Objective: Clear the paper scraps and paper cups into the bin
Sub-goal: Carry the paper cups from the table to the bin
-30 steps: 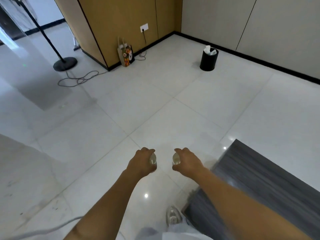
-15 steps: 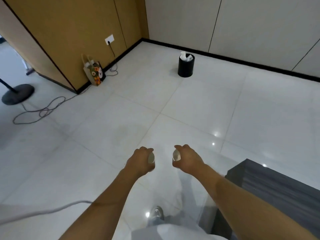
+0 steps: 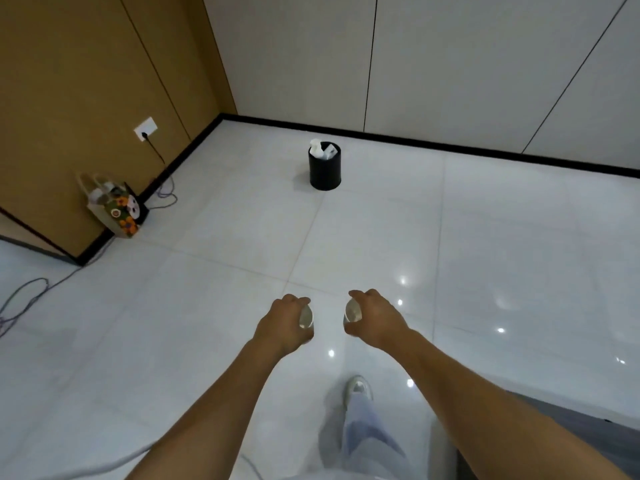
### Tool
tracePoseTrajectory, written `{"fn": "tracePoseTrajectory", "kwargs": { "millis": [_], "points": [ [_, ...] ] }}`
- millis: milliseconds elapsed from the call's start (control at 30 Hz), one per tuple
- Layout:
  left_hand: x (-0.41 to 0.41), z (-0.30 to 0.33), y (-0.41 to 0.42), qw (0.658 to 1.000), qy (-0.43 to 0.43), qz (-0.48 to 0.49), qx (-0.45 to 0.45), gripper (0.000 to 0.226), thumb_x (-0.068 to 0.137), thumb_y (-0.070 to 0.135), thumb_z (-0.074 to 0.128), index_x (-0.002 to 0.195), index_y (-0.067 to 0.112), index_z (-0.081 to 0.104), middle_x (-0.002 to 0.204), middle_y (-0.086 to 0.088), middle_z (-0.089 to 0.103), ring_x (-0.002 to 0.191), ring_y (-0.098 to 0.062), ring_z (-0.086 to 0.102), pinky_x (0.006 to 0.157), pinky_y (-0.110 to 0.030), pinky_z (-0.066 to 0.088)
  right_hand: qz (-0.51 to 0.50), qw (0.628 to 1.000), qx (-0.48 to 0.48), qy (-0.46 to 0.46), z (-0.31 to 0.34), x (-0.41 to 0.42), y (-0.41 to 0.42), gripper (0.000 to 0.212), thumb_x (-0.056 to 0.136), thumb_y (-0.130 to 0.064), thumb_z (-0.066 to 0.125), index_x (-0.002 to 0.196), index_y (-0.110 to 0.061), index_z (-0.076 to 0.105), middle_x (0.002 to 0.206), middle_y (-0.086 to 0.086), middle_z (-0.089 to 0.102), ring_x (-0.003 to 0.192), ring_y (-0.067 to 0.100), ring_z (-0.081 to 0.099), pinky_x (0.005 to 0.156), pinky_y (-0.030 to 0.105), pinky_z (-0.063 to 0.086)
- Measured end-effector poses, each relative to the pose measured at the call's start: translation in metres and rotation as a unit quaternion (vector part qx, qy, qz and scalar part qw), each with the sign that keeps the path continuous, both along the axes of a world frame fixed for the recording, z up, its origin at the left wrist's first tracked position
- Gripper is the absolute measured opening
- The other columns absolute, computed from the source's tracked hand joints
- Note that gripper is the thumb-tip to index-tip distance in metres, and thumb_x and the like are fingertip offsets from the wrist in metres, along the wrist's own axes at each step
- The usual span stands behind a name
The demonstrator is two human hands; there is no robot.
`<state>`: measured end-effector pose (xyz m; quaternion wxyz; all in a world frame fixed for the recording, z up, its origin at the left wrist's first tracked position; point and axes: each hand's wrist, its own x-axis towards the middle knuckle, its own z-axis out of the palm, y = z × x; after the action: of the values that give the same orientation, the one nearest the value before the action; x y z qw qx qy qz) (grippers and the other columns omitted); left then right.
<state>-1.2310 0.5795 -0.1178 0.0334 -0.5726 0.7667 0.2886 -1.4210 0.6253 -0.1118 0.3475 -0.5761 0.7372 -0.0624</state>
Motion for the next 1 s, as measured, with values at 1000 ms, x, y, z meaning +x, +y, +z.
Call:
{"fn": "tracePoseTrajectory", "kwargs": {
  "millis": [1000],
  "points": [
    [-0.136, 0.019, -0.685, 1.000, 0.010, 0.010, 0.007, 0.061, 0.083, 0.027, 0.064, 0.139, 0.022, 0.042, 0.138, -0.003, 0.042, 0.125, -0.023, 0.042, 0.098, -0.038, 0.046, -0.034, 0.999, 0.008, -0.009, 0.005, -0.131, -0.673, 0.070, 0.083, -0.033, 0.066, 0.146, -0.024, 0.035, 0.134, 0.004, 0.042, 0.121, 0.026, 0.048, 0.097, 0.038, 0.048]
  ]
}}
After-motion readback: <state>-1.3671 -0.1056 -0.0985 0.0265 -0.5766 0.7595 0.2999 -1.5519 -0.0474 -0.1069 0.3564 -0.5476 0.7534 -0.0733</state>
